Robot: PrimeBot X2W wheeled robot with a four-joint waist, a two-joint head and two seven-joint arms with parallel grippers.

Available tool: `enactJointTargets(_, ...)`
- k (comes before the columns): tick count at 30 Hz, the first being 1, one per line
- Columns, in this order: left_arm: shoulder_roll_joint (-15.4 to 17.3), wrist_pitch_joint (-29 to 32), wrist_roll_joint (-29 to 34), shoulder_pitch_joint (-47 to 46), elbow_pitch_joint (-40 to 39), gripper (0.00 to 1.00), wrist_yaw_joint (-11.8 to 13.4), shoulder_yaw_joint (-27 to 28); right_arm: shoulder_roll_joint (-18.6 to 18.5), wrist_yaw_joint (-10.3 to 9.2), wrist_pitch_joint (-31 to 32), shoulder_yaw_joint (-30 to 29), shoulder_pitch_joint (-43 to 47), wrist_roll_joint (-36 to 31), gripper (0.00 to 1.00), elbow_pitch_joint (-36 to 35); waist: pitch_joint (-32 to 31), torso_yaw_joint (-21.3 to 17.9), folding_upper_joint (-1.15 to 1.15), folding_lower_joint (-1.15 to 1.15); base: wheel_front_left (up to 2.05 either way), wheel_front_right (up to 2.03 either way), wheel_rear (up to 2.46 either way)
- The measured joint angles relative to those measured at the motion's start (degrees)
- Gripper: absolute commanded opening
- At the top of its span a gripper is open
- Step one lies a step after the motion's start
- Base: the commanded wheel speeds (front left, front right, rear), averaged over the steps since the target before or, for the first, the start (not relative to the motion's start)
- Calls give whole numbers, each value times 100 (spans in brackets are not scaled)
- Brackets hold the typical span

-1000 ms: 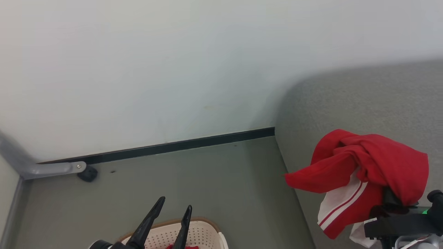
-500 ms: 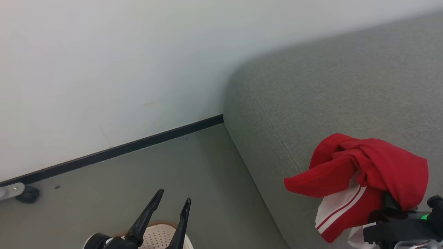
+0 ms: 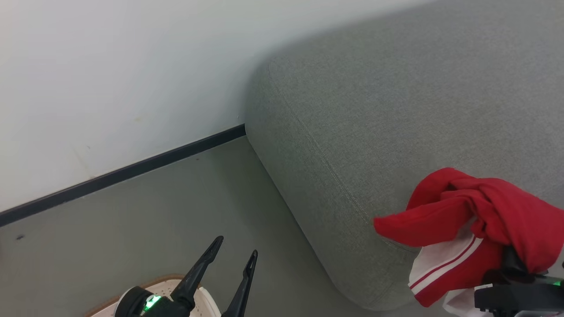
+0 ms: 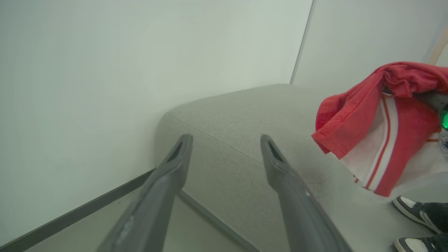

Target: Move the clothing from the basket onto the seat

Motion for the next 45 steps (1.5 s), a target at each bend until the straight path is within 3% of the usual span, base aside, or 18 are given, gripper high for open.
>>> enactJointTargets(5,44,0,45,-83,7,100,-48,-26,119,-196,0,-311,41,-23,0,-27,166,-78,0,0,0,0,0)
enactJointTargets(17,223,0,200,-197,-7,100,-98,-38,283,-272,0,-765,74,32,0,-131,506,-141,0,0,0,0,0)
enactJointTargets(22,361,0,222,-201,-32,100,-119,-44,288,-249,0,-1032,-151,256,0,21,666,-107,0,0,0,0,0)
enactJointTargets(27,580,0,249,-196,-140,100,-141,20,268,-84,0,-1259,-722,523,0,312,867,-58,0,0,0,0,0)
enactJointTargets(33,845,0,260,-196,-256,100,-141,78,-63,114,-1,-1591,-1616,814,0,716,1161,15,1,1,0,0,0)
enactJointTargets(45,1270,-1,297,-208,-503,100,-143,143,-795,147,-42,-2263,-3075,879,0,1658,1754,239,1,0,0,0,0)
